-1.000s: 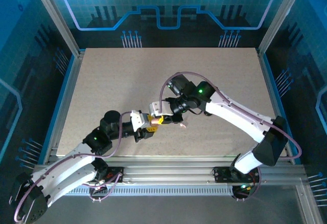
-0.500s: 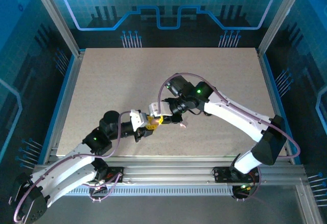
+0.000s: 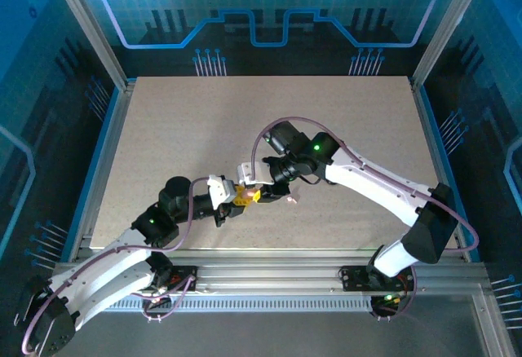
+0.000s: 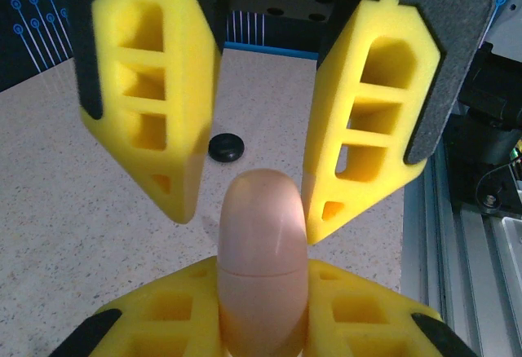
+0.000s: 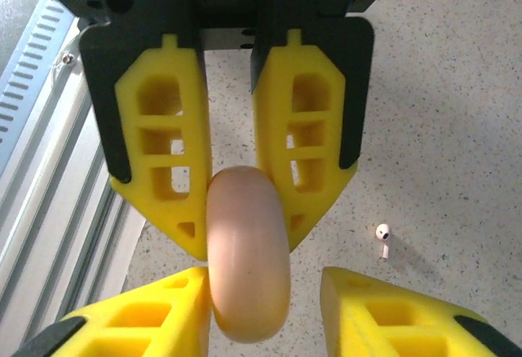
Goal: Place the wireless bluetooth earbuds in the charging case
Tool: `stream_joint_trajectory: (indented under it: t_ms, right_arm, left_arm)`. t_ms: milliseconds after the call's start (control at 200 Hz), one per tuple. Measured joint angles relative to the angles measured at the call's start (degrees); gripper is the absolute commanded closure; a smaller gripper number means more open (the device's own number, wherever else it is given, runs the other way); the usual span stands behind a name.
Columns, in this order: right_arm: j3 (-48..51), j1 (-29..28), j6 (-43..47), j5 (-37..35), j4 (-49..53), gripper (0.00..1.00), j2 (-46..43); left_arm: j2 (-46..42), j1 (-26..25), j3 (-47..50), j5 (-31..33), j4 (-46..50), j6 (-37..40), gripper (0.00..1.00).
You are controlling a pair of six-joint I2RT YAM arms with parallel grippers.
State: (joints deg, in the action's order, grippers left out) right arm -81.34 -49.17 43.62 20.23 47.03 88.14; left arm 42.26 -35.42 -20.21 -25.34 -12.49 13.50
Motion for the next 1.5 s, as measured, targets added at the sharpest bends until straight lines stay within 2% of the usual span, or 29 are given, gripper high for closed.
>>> stream_joint_trajectory:
  t_ms: [405, 625, 870, 1106, 1261, 1366, 1501]
  right_arm:
    - [1.05, 2.56, -2.97, 3.04, -1.68, 0.61, -1.46]
    - [1.11, 6.16, -4.68, 2.73, -4.74, 0.61, -3.69]
    - [1.9, 6.58, -7.45, 2.6, -6.93, 0.61, -4.09]
    - [1.73, 8.57, -17.31, 1.14, -8.98, 0.62, -4.37]
    - [-1.49, 8.72, -22.29, -1.51, -7.45, 0.63, -0.04]
    - [-3.8, 8.57, -22.14, -3.61, -6.23, 0.63, 4.44]
    - [-5.55, 7.21, -17.03, -5.86, -5.03, 0.64, 9.9]
  left_arm:
    - [-0.37, 0.0, -0.02, 0.5, -1.2, 0.0, 0.86]
    - [-0.5, 0.0, 0.0, 0.0, -0.87, 0.02, 0.86]
    - [-1.36, 0.0, 0.0, 0.81, -0.87, -0.55, 0.87]
    - [-6.32, 0.81, 0.72, 10.73, -0.5, -5.92, 0.88]
    - [-12.07, 5.7, 1.9, 17.99, 2.01, -12.15, 0.88]
    - [-16.2, 10.32, 2.67, 21.94, 5.2, -16.5, 0.88]
    - [-20.39, 14.1, 2.75, 26.38, 9.9, -20.72, 0.87]
